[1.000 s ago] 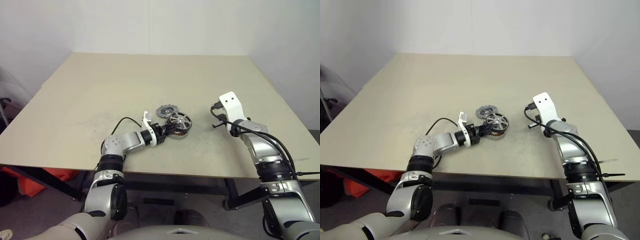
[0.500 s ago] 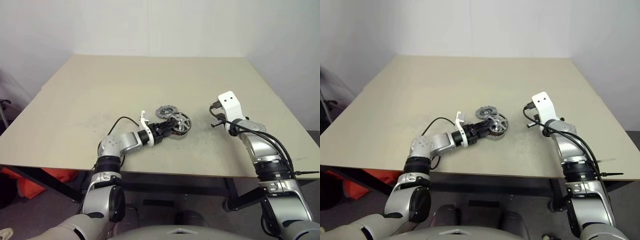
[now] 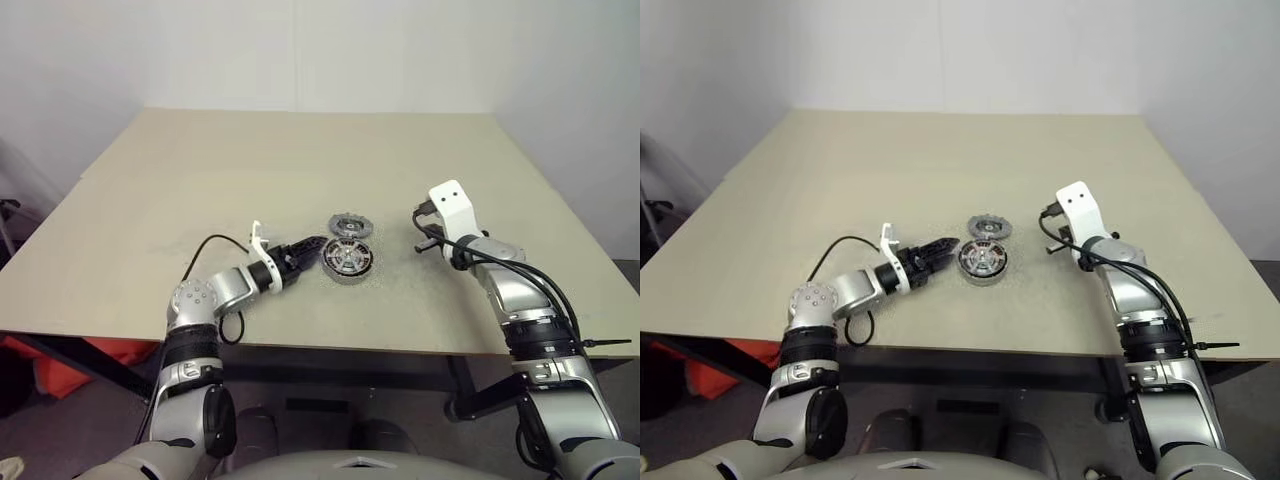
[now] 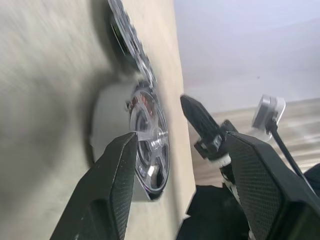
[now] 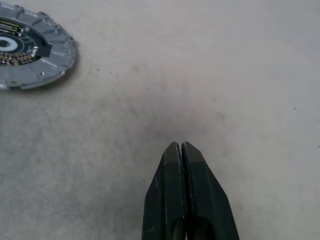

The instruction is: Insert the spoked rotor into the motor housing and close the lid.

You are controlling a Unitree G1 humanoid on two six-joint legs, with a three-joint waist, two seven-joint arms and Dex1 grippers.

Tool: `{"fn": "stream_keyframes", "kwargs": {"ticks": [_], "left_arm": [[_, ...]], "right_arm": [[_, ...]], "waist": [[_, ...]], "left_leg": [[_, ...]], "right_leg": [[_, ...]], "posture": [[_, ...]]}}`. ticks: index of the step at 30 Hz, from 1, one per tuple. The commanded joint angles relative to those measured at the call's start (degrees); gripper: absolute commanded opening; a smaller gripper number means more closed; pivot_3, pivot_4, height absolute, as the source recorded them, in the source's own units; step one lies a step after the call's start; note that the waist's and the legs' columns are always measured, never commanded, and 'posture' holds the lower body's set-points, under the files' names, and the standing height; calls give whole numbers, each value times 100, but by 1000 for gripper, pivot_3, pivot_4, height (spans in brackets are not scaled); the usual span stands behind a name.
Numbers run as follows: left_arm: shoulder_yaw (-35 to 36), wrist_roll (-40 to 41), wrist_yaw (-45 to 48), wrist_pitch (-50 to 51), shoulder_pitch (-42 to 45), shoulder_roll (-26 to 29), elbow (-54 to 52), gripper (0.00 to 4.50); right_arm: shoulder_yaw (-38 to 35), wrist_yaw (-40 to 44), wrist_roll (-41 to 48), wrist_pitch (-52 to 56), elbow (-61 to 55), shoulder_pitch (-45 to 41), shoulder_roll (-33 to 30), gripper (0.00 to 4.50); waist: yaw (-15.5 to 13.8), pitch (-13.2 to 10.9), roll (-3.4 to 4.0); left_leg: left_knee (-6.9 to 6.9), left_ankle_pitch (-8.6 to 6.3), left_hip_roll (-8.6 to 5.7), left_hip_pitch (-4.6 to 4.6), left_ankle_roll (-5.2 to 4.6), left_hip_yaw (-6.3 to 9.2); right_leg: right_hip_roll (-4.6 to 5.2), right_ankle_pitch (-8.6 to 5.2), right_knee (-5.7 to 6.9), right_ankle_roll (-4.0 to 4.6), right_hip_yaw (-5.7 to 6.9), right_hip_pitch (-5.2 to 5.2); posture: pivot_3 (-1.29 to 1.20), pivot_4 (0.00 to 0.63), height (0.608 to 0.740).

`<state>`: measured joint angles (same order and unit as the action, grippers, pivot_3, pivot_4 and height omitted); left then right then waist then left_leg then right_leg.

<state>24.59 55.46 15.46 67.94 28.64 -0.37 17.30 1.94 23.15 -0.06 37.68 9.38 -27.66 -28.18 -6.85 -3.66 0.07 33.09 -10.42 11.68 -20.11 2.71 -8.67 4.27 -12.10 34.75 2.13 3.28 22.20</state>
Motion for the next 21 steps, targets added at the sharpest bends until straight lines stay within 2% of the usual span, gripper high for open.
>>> {"fn": "stream_keyframes", "kwargs": {"ticks": [1, 7, 13, 16, 21], "left_arm": [[-25, 69, 95, -159, -26, 72, -326, 2973], [-133, -51, 301, -594, -91, 161, -567, 2973], [-680, -1004, 512, -1910, -238, 453, -957, 2973], [-1363, -1937, 844, -2862, -353, 888, -1264, 2973], [-1938, -2171, 1475, -2888, -455, 1486, -1767, 2973]], "right_arm": [[-22, 53, 18, -193, -135, -194, 25, 0], [-92, 217, 181, -288, -262, -188, 133, 0], [-153, 1000, 920, -96, -1050, 12, 237, 0], [83, 1367, 1014, -92, -1419, 235, 111, 0], [259, 1583, 1075, -41, -1649, 402, 81, 0]], "waist": [[-1, 0, 0], [-3, 0, 0], [-2, -1, 2], [-8, -1, 2], [-10, -2, 3]], "left_leg": [[0, 0, 0, 0, 0, 0], [0, 0, 1, 0, 0, 0], [-6, -4, 4, -3, -7, 1], [-11, -7, 4, -4, -12, 2], [-12, -1, 2, -4, -1, 2]], "right_leg": [[0, 0, 0, 0, 0, 0], [0, 0, -1, 0, 0, 1], [-1, -1, -1, -1, 0, 5], [-1, -1, -5, -2, 0, 5], [0, -2, -4, -3, -1, 5]], "posture": [[0, 0, 740], [0, 0, 740], [0, 0, 740], [0, 0, 740], [0, 0, 740]]}}
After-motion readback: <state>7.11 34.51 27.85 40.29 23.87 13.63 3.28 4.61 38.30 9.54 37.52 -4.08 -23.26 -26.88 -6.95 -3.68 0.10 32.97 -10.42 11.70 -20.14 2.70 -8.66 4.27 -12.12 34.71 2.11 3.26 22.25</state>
